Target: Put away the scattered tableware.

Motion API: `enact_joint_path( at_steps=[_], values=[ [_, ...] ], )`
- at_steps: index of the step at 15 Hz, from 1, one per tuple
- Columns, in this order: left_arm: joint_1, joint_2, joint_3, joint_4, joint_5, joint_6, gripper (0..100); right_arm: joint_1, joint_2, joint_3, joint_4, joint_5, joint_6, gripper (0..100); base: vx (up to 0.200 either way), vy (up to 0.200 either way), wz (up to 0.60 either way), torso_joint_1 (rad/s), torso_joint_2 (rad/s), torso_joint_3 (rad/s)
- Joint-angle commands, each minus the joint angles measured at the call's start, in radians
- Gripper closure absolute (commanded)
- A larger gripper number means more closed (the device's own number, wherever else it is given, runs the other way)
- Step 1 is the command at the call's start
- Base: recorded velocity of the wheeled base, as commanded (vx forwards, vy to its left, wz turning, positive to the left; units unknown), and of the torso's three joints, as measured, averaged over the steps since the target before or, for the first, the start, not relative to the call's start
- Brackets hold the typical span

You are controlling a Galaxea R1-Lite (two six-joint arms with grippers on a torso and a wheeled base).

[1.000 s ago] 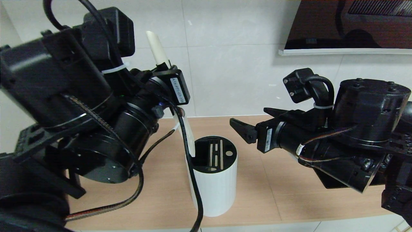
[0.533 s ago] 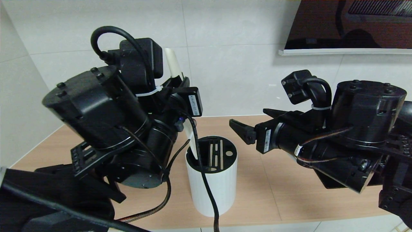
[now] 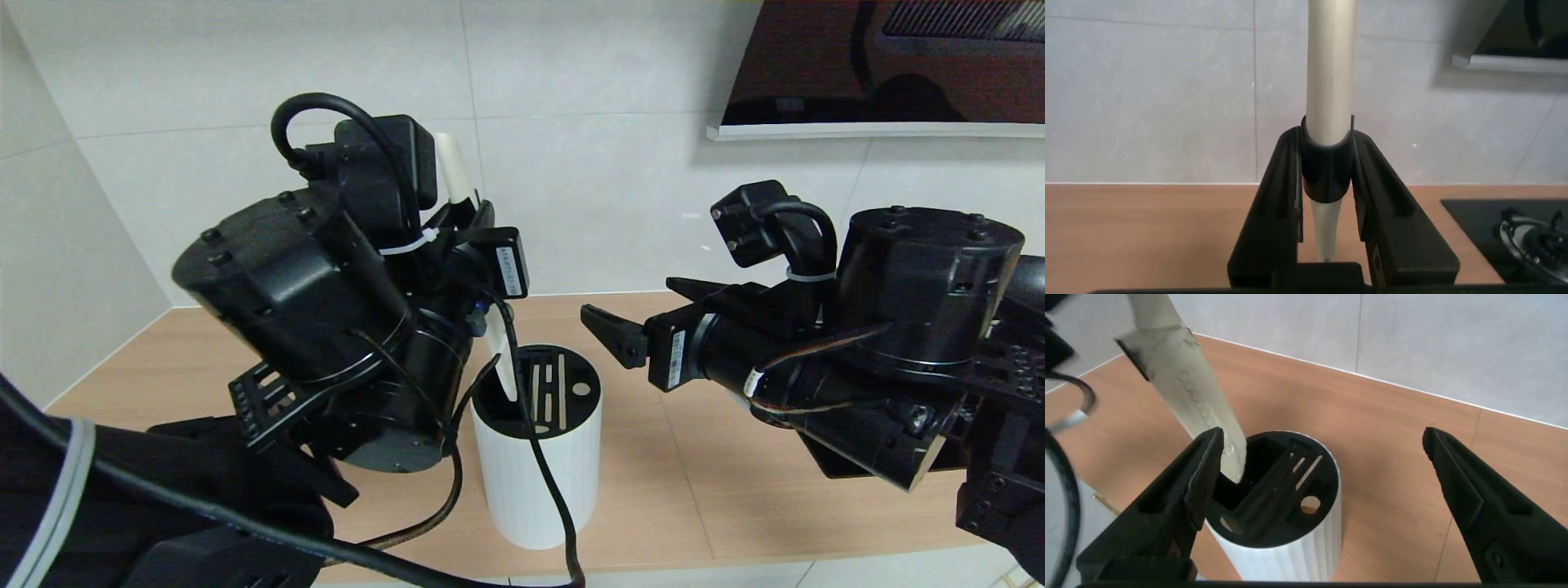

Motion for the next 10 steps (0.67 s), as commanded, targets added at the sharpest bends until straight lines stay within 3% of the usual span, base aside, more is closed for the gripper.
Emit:
enact_joint_path(
  at_steps=[1, 8, 10],
  values=[
    [0.001, 0.028, -0.002, -0.001, 0.000, -0.001, 100, 0.000, 0.002, 0.002, 0.000, 0.000, 0.000, 0, 0.000, 0.000, 0.00, 0.000, 0.00, 0.000],
    [-0.001, 0.068, 0.000, -0.001, 0.005, -0.015, 100, 0.000, 0.013, 0.002, -0.002, 0.000, -0.003, 0, 0.000, 0.000, 0.00, 0.000, 0.00, 0.000],
    [-0.001, 0.088, 0.003, 0.001, 0.006, -0.032, 100, 0.000, 0.013, 0.002, -0.002, 0.000, -0.003, 0, 0.000, 0.000, 0.00, 0.000, 0.00, 0.000]
  ],
)
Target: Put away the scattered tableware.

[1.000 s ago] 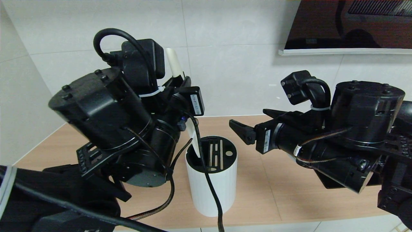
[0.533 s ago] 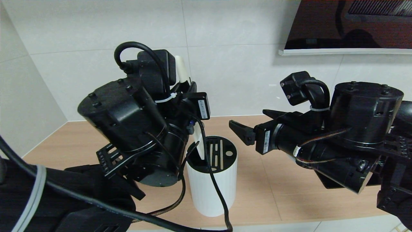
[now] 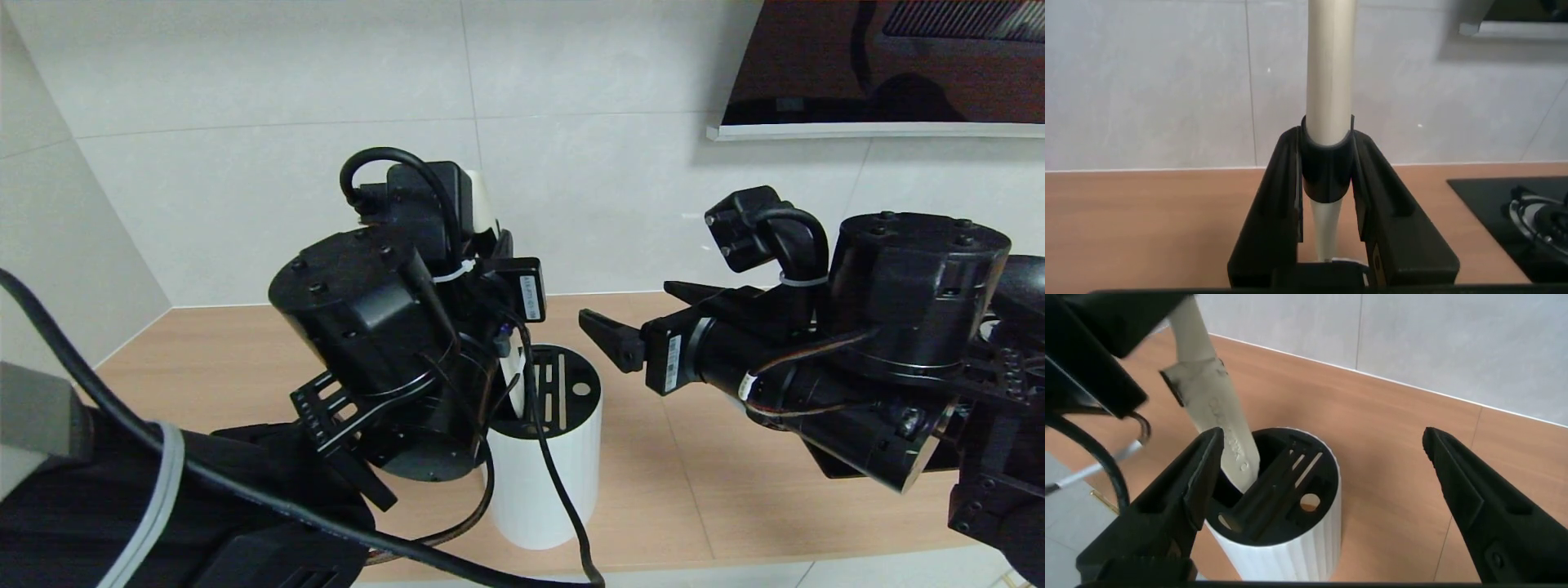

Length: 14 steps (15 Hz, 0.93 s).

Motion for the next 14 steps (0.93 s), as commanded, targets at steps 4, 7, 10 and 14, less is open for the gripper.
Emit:
enact_joint_path(
  at_steps=[4, 7, 10, 14],
  values=[
    [0.001, 0.083, 0.012, 0.001, 0.010, -0.036, 100, 0.000, 0.003, 0.000, -0.001, 0.000, 0.000, 0, 0.000, 0.000, 0.00, 0.000, 0.00, 0.000],
    [0.001, 0.098, 0.051, 0.002, 0.007, -0.046, 100, 0.000, 0.002, 0.000, -0.001, 0.000, 0.000, 0, 0.000, 0.000, 0.00, 0.000, 0.00, 0.000],
    [0.001, 0.122, 0.064, 0.002, 0.005, -0.046, 100, 0.000, 0.002, 0.000, -0.001, 0.000, 0.000, 0, 0.000, 0.000, 0.00, 0.000, 0.00, 0.000],
    [0.001, 0.165, 0.069, 0.001, 0.007, -0.047, 100, 0.000, 0.003, 0.000, -0.001, 0.000, 0.000, 0, 0.000, 0.000, 0.00, 0.000, 0.00, 0.000]
  ],
)
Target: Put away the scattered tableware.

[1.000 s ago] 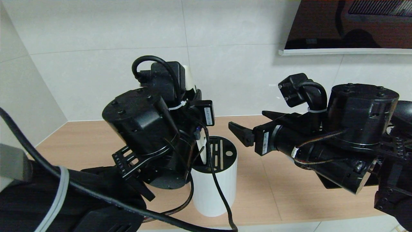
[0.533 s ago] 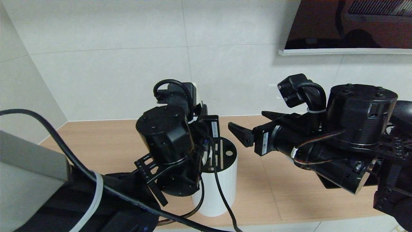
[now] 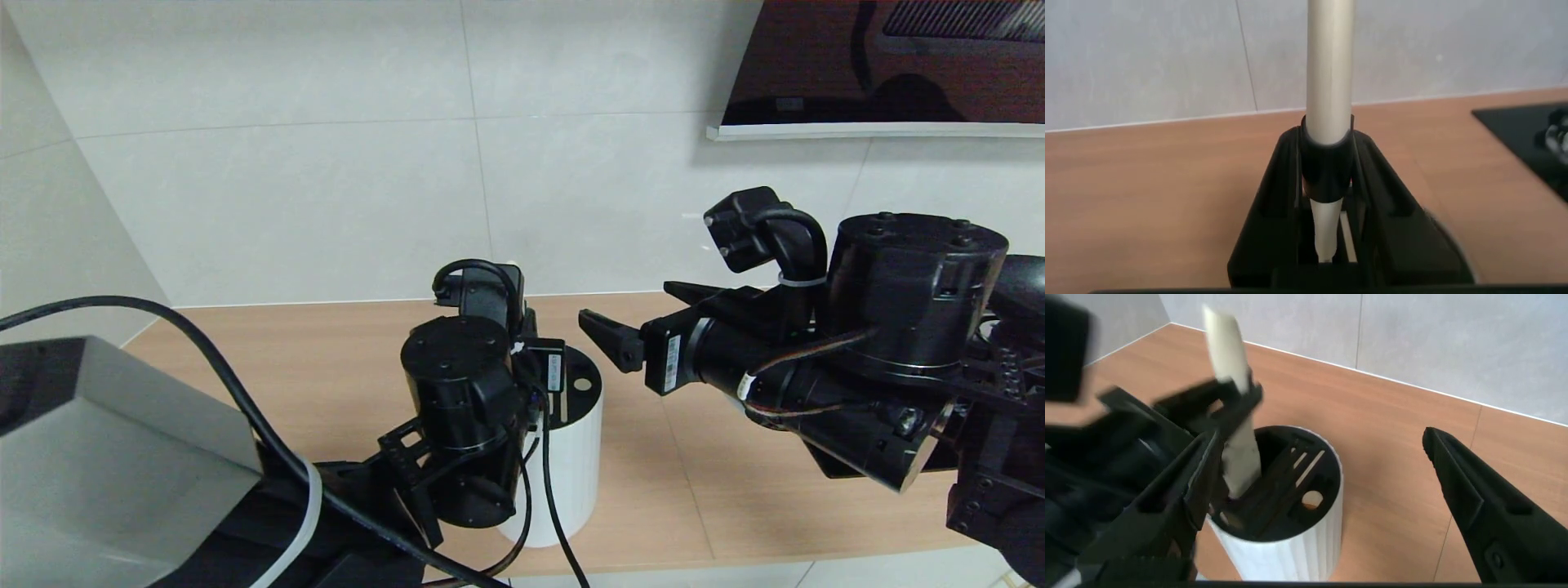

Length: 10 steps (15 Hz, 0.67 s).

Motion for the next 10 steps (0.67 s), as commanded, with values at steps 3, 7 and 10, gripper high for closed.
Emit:
enact_joint_path(
  at_steps=[3, 7, 10],
  values=[
    [0.000, 0.020, 0.005, 0.001, 0.000, 0.000, 100, 0.000, 0.002, 0.000, 0.000, 0.000, 0.000, 0, 0.000, 0.000, 0.00, 0.000, 0.00, 0.000],
    [0.000, 0.020, 0.007, 0.001, 0.000, 0.000, 100, 0.000, 0.005, 0.002, 0.000, 0.000, 0.000, 0, 0.000, 0.000, 0.00, 0.000, 0.00, 0.000],
    [0.000, 0.020, 0.008, 0.001, 0.002, 0.000, 100, 0.000, 0.006, 0.002, 0.000, 0.000, -0.002, 0, 0.000, 0.000, 0.00, 0.000, 0.00, 0.000]
  ],
)
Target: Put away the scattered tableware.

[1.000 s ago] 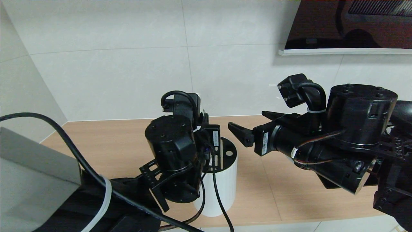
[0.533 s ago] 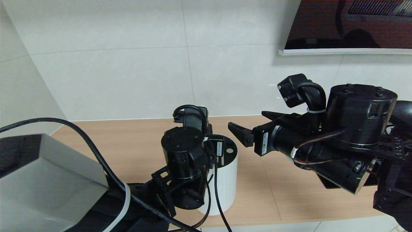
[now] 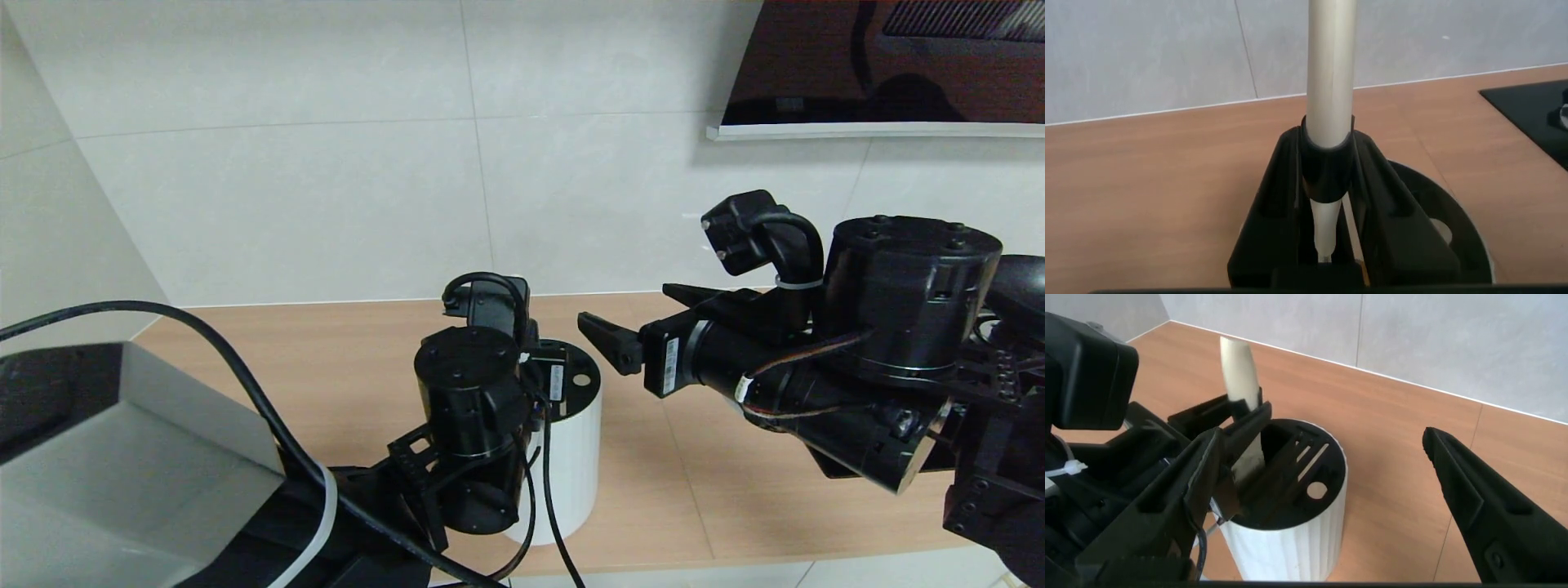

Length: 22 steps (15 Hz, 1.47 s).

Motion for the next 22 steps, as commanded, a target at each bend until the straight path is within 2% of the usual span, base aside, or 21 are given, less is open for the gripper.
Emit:
enact_joint_path(
  at_steps=[1, 12, 15, 17, 18, 19, 20, 21, 22],
  values=[
    [0.000, -0.002, 0.000, 0.000, 0.002, 0.000, 0, 0.000, 0.002, 0.000, 0.000, 0.000, 0.000, 0, 0.000, 0.000, 0.00, 0.000, 0.00, 0.000],
    [0.000, -0.043, 0.012, -0.002, 0.002, -0.003, 0, 0.000, -0.007, 0.003, 0.000, 0.003, 0.000, 0, 0.000, 0.000, 0.00, 0.000, 0.00, 0.000],
    [0.006, -0.216, 0.078, 0.004, -0.016, 0.018, 0, -0.006, -0.032, 0.000, 0.000, 0.003, 0.000, 0, 0.000, 0.000, 0.00, 0.000, 0.00, 0.000],
    [0.031, -0.370, 0.098, 0.006, -0.079, 0.038, 0, -0.027, -0.067, 0.002, 0.007, 0.004, 0.000, 0, 0.000, 0.000, 0.00, 0.000, 0.00, 0.000],
    [0.031, -0.370, 0.098, 0.006, -0.079, 0.038, 0, -0.027, -0.067, 0.002, 0.007, 0.004, 0.000, 0, 0.000, 0.000, 0.00, 0.000, 0.00, 0.000],
    [0.104, -0.514, 0.084, 0.006, -0.199, 0.038, 0, -0.059, -0.141, 0.014, 0.020, 0.004, 0.003, 0, 0.000, 0.000, 0.00, 0.000, 0.00, 0.000],
    [0.147, -0.551, 0.089, 0.006, -0.228, 0.038, 0, -0.079, -0.165, 0.012, 0.035, 0.004, 0.003, 0, 0.000, 0.000, 0.00, 0.000, 0.00, 0.000],
    [0.235, -0.601, 0.103, 0.007, -0.280, 0.034, 0, -0.101, -0.211, 0.009, 0.059, 0.004, 0.001, 0, 0.000, 0.000, 0.00, 0.000, 0.00, 0.000],
    [0.299, -0.641, 0.127, 0.007, -0.301, 0.037, 0, -0.102, -0.241, 0.031, 0.072, -0.005, 0.003, 0, 0.000, 0.000, 0.00, 0.000, 0.00, 0.000]
  ],
)
